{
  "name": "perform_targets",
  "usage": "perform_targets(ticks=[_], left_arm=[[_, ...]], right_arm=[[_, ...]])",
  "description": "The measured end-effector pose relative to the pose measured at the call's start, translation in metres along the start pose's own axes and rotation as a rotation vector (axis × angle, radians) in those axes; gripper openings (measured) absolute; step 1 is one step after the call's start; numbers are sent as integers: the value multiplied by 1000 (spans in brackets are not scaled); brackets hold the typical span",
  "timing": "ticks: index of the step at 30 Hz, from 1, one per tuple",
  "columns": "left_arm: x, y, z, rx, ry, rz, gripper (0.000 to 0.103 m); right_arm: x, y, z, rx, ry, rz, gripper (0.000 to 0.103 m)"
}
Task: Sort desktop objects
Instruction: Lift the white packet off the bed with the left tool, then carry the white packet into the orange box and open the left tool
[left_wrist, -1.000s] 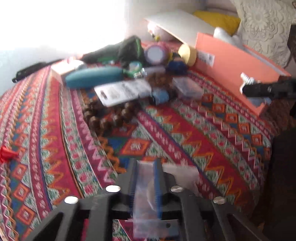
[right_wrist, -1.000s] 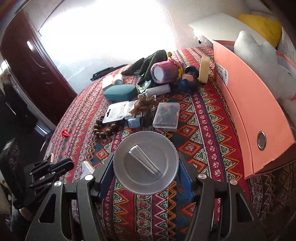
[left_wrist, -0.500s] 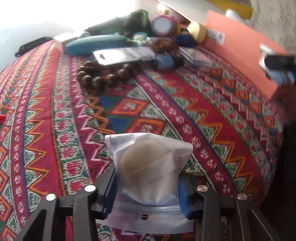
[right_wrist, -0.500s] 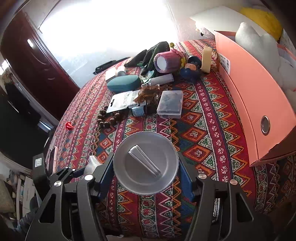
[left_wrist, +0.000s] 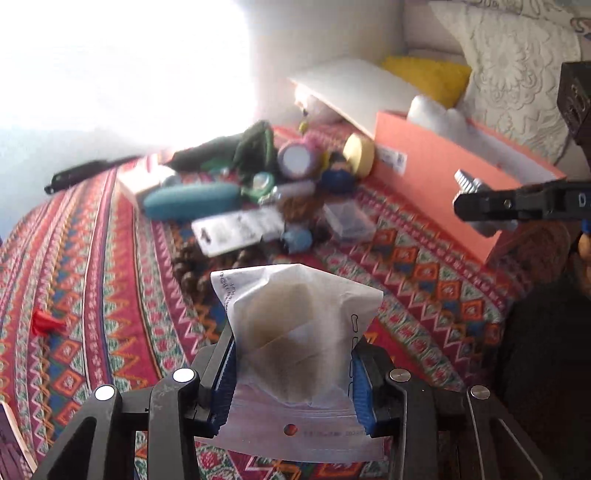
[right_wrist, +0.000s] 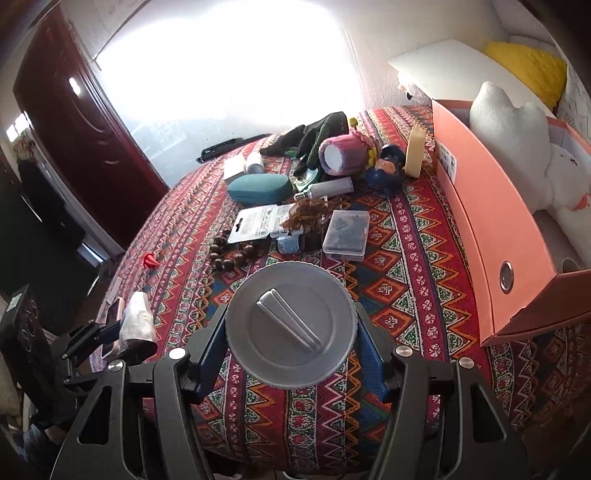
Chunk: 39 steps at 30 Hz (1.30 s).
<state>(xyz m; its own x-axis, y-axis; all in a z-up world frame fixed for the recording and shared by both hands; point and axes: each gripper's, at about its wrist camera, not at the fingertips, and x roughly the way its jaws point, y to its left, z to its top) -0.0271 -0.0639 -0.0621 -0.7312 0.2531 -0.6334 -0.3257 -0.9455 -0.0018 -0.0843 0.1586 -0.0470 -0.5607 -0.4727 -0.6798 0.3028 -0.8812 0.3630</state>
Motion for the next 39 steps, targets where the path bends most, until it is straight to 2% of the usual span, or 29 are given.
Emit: perform_targets(ticks=[7,11,15,20,24,27,29,30,31,32,35,39], left_arm=[[-17,-25,52,23,-100,-74,45],[-16,-56,94,50,-167,-172,46],[-2,-106,140,125,-219,-271,46],[38,-176,195,212,-206,-399,46],[73,-226,219,284,-173,-452,46],[93,-247,232,294,-141,-477,59],[99,-248,238,278,-144,-467,91],[100,-247,240,267,-155,-458,96],[101,-246,242,256,-165,-447,100],[101,-241,242,244,-174,-436,100],[102,-224,239,210,-168,-414,100],[102,-198,232,142,-147,-401,100]], right_arm=[[-58,-10,17,3,-119,-21,66],[-105,-39,29,37,-224,-83,66],[-155,-80,36,104,-339,-173,66],[-198,-137,45,197,-433,-288,66],[-204,-181,59,259,-452,-337,66],[-196,-212,72,299,-425,-321,66],[-184,-226,82,302,-409,-295,67],[-179,-232,86,316,-401,-304,72],[-175,-237,89,342,-395,-321,86],[-173,-242,92,369,-399,-323,93],[-172,-245,95,394,-422,-256,93],[-172,-236,94,378,-428,-245,93]])
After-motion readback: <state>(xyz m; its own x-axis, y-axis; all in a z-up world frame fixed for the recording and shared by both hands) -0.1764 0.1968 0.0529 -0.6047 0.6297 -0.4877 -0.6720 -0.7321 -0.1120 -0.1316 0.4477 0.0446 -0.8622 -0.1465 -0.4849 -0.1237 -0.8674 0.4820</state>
